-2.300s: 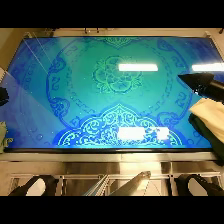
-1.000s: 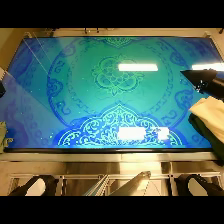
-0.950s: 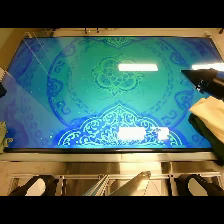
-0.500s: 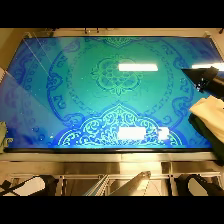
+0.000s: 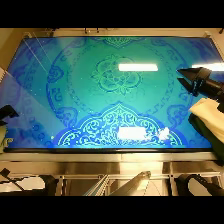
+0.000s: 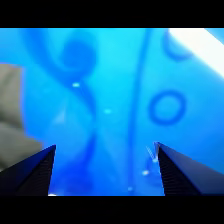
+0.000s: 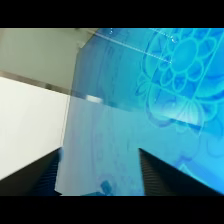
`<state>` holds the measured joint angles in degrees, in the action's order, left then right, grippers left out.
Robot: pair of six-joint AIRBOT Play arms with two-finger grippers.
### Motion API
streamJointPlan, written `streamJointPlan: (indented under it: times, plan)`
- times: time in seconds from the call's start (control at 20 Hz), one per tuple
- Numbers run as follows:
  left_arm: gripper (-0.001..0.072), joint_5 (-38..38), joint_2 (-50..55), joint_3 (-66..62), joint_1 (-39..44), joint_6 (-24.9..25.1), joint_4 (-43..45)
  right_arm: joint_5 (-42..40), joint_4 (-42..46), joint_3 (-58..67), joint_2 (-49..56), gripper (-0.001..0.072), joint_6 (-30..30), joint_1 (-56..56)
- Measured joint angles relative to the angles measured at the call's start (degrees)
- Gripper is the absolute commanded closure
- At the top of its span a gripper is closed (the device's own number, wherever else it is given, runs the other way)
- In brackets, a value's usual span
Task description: Fold the shirts.
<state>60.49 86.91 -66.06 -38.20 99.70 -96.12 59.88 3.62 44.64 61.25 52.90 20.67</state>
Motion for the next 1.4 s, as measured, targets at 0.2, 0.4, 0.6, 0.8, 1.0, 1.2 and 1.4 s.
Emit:
streamJointPlan:
  times: [0.2, 0.4, 0.6, 0.8, 1.0, 1.2, 1.4]
  plan:
    - [0.0017, 0.35, 4.72, -2.32, 4.87, 0.22, -0.63, 0.02, 0.0, 0.0, 0.39, 0.011, 0.24, 0.0]
    - [0.0016, 6.29, 7.3, -9.49, 8.15, 0.37, 0.31, 0.09, 0.04, 0.0, 0.5, 0.011, 0.46, 0.0]
    - [0.0017, 12.22, 3.54, -14.38, 5.53, -0.02, 6.49, 0.17, 0.15, 0.0, 0.5, 0.011, 0.46, 0.0]
    - [0.0016, 12.74, -2.14, -11.96, -6.23, 1.73, 4.57, 0.68, 0.24, 0.0, 0.5, 0.011, 0.44, 0.0]
    - [0.0016, 10.91, -3.43, -7.23, -20.06, 3.17, 1.42, 1.18, 0.31, 0.0, 0.5, 0.011, 0.37, 0.0]
    - [0.0016, 10.47, -1.07, -5.46, -27.87, 5.44, -4.17, 1.51, 0.28, 0.0, 0.5, 0.0111, 0.22, 0.0]
    - [0.0047, 9.55, 3.06, -5.03, -27.5, 6.71, -7.13, 1.53, 0.28, 0.0, 0.5, 0.011, 0.22, 0.0]
